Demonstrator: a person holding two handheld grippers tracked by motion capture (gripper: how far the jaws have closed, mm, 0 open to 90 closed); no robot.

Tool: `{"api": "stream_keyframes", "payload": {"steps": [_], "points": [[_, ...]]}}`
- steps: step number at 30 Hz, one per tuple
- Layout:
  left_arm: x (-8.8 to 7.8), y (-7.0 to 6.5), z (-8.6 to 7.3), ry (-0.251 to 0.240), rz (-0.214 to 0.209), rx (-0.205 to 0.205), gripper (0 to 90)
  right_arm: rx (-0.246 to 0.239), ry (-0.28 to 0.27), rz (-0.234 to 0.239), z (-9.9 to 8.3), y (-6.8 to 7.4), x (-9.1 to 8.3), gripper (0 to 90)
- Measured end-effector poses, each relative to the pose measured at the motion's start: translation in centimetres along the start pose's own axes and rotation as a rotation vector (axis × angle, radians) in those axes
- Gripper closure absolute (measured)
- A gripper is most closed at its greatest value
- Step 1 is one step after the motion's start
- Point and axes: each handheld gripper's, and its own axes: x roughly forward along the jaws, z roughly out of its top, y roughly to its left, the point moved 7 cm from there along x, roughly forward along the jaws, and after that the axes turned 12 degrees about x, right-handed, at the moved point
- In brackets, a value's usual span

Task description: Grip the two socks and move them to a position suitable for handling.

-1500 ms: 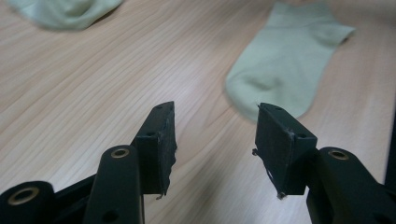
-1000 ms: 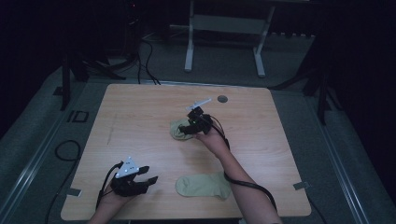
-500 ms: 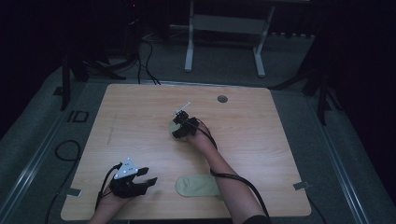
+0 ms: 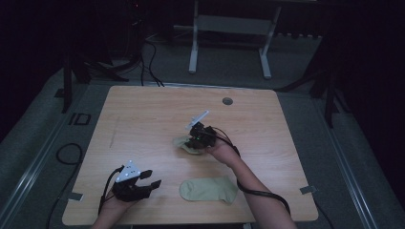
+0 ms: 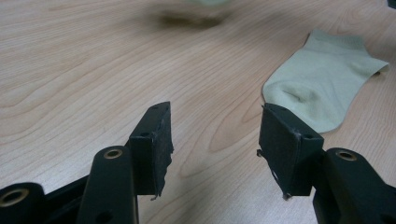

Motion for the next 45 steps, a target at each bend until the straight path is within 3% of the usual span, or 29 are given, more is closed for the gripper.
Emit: {"api": "stream_keyframes", "payload": {"steps": [7,10,11,13,16,20,22,25,27,29,31,35,36,38,42,45], "points": [[0.3,-0.6,0.5,-0.002,-0.009,0.012,44.3,-0.104,0.072,0.032,-4.7,0.4,-2.0,77.5],[0.5,-0.9,0.6,0.001,-0.017,0.013,44.3,-0.13,0.114,0.006,-6.6,-0.1,-2.2,76.0],[0.6,-0.9,0.6,0.006,-0.019,0.022,44.3,-0.119,0.123,-0.002,-7.0,-0.3,-2.2,71.9],[0.7,-1.0,0.6,0.009,-0.022,0.022,44.3,-0.083,0.13,-0.017,-7.7,-0.9,-2.2,54.0],[0.7,-1.1,0.6,0.01,-0.025,0.023,44.2,-0.017,0.091,-0.049,-7.8,-1.9,-3.0,48.5],[0.7,-1.0,0.5,0.01,-0.022,0.02,44.3,0.043,0.034,-0.068,-8.1,-2.8,-4.5,49.7],[0.8,-1.0,0.5,0.01,-0.022,0.018,44.3,0.055,0.02,-0.094,-8.3,-3.2,-5.1,59.1],[0.9,-1.0,0.6,0.01,-0.022,0.018,44.3,0.131,0.015,-0.107,-8.5,-3.8,-5.3,66.1],[0.9,-1.1,0.6,0.011,-0.023,0.019,44.3,0.141,0.002,-0.123,-8.4,-4.1,-5.2,66.8],[1.0,-1.2,0.6,0.012,-0.024,0.019,44.3,0.145,-0.011,-0.105,-8.2,-4.0,-4.7,69.1],[1.0,-1.2,0.6,0.015,-0.025,0.021,44.3,0.134,0.01,-0.103,-8.1,-3.7,-3.8,72.5],[1.0,-1.2,0.6,0.016,-0.025,0.022,44.3,0.116,0.071,-0.122,-8.0,-3.7,-1.5,72.0],[1.0,-1.2,0.6,0.015,-0.026,0.021,44.3,0.119,0.064,-0.132,-7.7,-3.8,-1.1,71.5],[0.9,-1.1,0.5,0.014,-0.023,0.02,44.3,0.146,0.057,-0.15,-7.0,-4.1,-0.7,69.9],[0.8,-1.1,0.6,0.012,-0.019,0.024,44.3,0.266,0.054,-0.273,-5.9,-5.6,-0.2,57.7],[0.7,-1.1,0.5,0.011,-0.014,0.028,44.3,0.293,0.022,-0.265,-5.3,-5.9,-0.6,55.3]]}}
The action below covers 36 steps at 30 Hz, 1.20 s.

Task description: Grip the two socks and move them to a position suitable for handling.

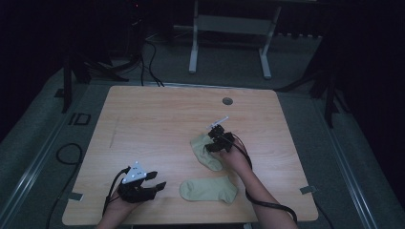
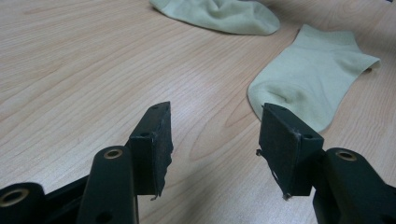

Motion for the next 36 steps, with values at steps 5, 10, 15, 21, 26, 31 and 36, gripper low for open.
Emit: {"api": "stream_keyframes", "payload": {"steps": [5,10,15,21,26,31,36], "points": [[-0.2,0.1,0.0,-0.008,-0.002,-0.013,45.9,-0.066,-0.08,0.036,-0.4,0.5,-3.1,80.9],[-0.1,-0.1,0.4,-0.013,-0.008,-0.004,49.4,-0.17,-0.014,0.126,-3.7,2.2,-4.5,89.8],[0.3,-0.3,0.9,-0.011,-0.016,0.01,49.5,-0.241,0.082,0.094,-7.0,2.9,-3.3,89.8],[0.7,-0.5,1.4,-0.016,-0.027,0.014,50.6,-0.164,0.052,0.125,-7.2,4.0,-3.0,86.6],[0.8,-0.4,1.7,-0.017,-0.024,0.018,50.7,-0.144,0.06,0.179,-6.7,6.5,-2.5,74.1],[0.8,0.1,1.6,-0.016,-0.009,0.003,51.7,-0.145,0.063,0.311,-5.8,9.5,-1.7,61.3],[0.9,0.4,1.9,-0.017,-0.012,-0.006,55.3,-0.17,-0.033,0.33,-3.4,9.8,-3.3,81.6]]}}
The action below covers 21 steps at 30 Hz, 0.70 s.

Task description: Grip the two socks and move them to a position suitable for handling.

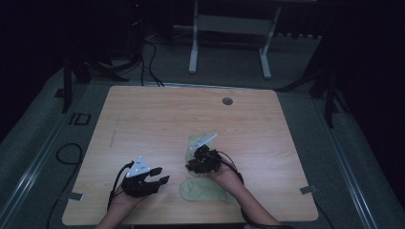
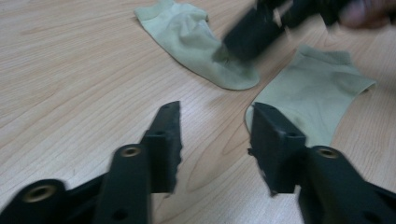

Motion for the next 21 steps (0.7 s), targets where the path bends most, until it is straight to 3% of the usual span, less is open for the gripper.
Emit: {"api": "stream_keyframes", "payload": {"steps": [2,3,4,5,8,10,14,15,16,19,21], "points": [[0.4,-0.1,0.3,0.012,-0.012,0.008,62.6,-0.017,-0.042,-0.092,1.1,-1.5,-1.4,89.8],[0.4,-0.1,0.3,0.012,-0.012,0.008,68.5,-0.017,-0.042,-0.092,1.1,-1.5,-1.4,89.8],[0.9,-0.3,1.0,0.015,-0.011,0.024,68.5,-0.003,-0.055,-0.111,1.7,-2.3,-2.0,89.9],[1.1,-0.4,1.3,0.012,-0.018,0.028,78.6,0.009,-0.075,-0.157,2.7,-4.0,-2.9,90.0],[2.5,-1.0,2.8,0.02,-0.028,0.05,87.0,0.0,-0.08,-0.207,3.8,-5.9,-3.3,90.0],[3.6,-1.6,3.8,0.037,-0.046,0.069,89.5,-0.002,-0.06,-0.248,4.5,-7.3,-2.8,90.0],[6.6,-2.6,5.2,0.099,-0.055,0.091,89.6,-0.017,-0.005,-0.279,5.1,-8.8,-0.9,90.0],[6.6,-2.6,5.2,0.099,-0.055,0.091,89.6,-0.017,-0.005,-0.279,5.1,-8.8,-0.9,90.0],[8.2,-2.6,5.4,0.147,-0.049,0.084,89.6,-0.014,0.006,-0.277,5.2,-9.0,-0.4,90.0],[9.9,-2.3,5.3,0.197,-0.043,0.061,89.7,-0.026,0.057,-0.292,5.1,-9.5,1.8,90.0],[10.7,-2.2,4.9,0.231,-0.041,0.072,89.7,-0.031,0.084,-0.304,4.8,-10.0,2.7,90.0]]}}
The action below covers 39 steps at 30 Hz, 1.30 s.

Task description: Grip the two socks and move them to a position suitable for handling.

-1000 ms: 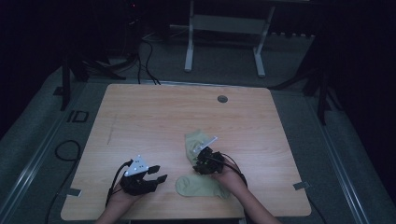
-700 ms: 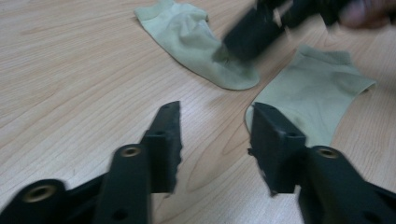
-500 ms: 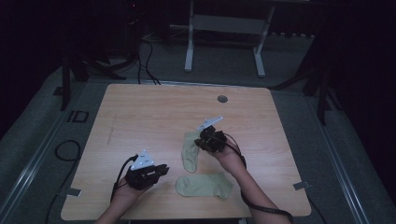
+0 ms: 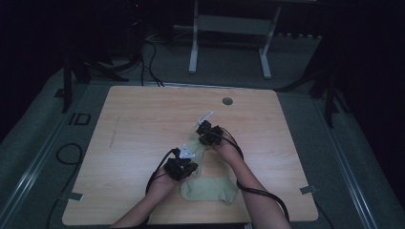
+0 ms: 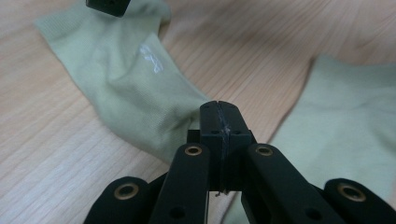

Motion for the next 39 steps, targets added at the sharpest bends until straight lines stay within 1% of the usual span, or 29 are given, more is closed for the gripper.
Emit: {"api": "stream_keyframes", "payload": {"steps": [1,2,3,4,7,9,10,12,13,14,16,17,20,23,25,26,28,31,34,35,39], "points": [[0.3,0.1,-0.2,0.022,0.011,0.013,89.7,0.005,0.015,-0.009,-0.2,-0.1,0.4,90.0],[0.6,0.2,-0.3,0.037,0.017,0.018,89.7,0.021,-0.002,0.002,-0.2,-0.2,0.5,90.0],[0.8,0.3,-0.5,0.049,0.013,0.016,89.7,0.037,-0.007,0.013,-0.2,-0.3,0.4,90.0],[0.8,0.4,-0.7,0.04,0.013,0.012,89.7,0.037,-0.013,0.012,-0.3,-0.4,0.4,90.0],[0.4,1.0,-1.2,0.047,0.026,0.004,89.7,0.032,-0.014,-0.001,-0.8,-0.8,0.2,90.0],[0.1,1.5,-1.5,0.049,0.031,0.001,89.8,0.039,-0.018,-0.003,-1.2,-1.1,0.0,90.0],[-0.1,1.8,-1.7,0.053,0.04,0.004,89.7,0.044,-0.019,-0.004,-1.4,-1.2,-0.2,90.0],[-0.2,2.0,-1.9,0.057,0.039,0.005,89.7,0.046,-0.02,-0.003,-1.6,-1.4,-0.3,90.0],[-0.5,2.5,-2.2,0.054,0.038,-0.001,89.7,0.043,-0.021,-0.003,-1.9,-1.5,-0.4,90.0],[-0.5,2.6,-2.3,0.056,0.034,0.001,89.7,0.051,-0.022,0.003,-2.4,-1.7,-0.7,90.0],[-0.7,2.9,-2.5,0.058,0.035,0.005,89.7,0.056,-0.021,0.001,-2.9,-1.9,-1.0,90.0],[-0.8,3.0,-2.6,0.06,0.032,0.007,89.7,0.065,-0.025,0.007,-3.1,-2.0,-1.1,90.0],[-0.9,3.4,-2.7,0.065,0.035,0.021,89.7,0.081,-0.027,0.016,-4.0,-2.1,-1.6,90.0],[-1.0,3.7,-2.9,0.064,0.04,0.029,89.6,0.087,-0.036,0.029,-5.1,-2.1,-2.2,90.0],[-1.0,4.0,-2.9,0.067,0.048,0.043,89.6,0.094,-0.037,0.04,-5.8,-1.9,-2.6,89.9],[-1.0,4.1,-2.9,0.068,0.046,0.053,89.6,0.094,-0.042,0.044,-6.2,-1.7,-2.8,89.9],[-1.0,4.3,-2.9,0.071,0.055,0.075,89.5,0.096,-0.043,0.058,-7.0,-1.5,-3.2,89.8],[-0.8,4.5,-2.7,0.066,0.058,0.096,89.4,0.099,-0.05,0.072,-8.1,-1.3,-3.8,89.4],[-0.5,4.5,-2.5,0.06,0.058,0.107,89.4,0.092,-0.054,0.074,-8.9,-1.2,-4.3,89.1],[-0.4,4.5,-2.4,0.06,0.061,0.113,89.3,0.095,-0.055,0.076,-9.2,-1.1,-4.4,89.1],[0.0,4.8,-1.9,0.056,0.066,0.113,89.2,0.107,-0.056,0.084,-10.0,-1.0,-4.9,88.6]]}}
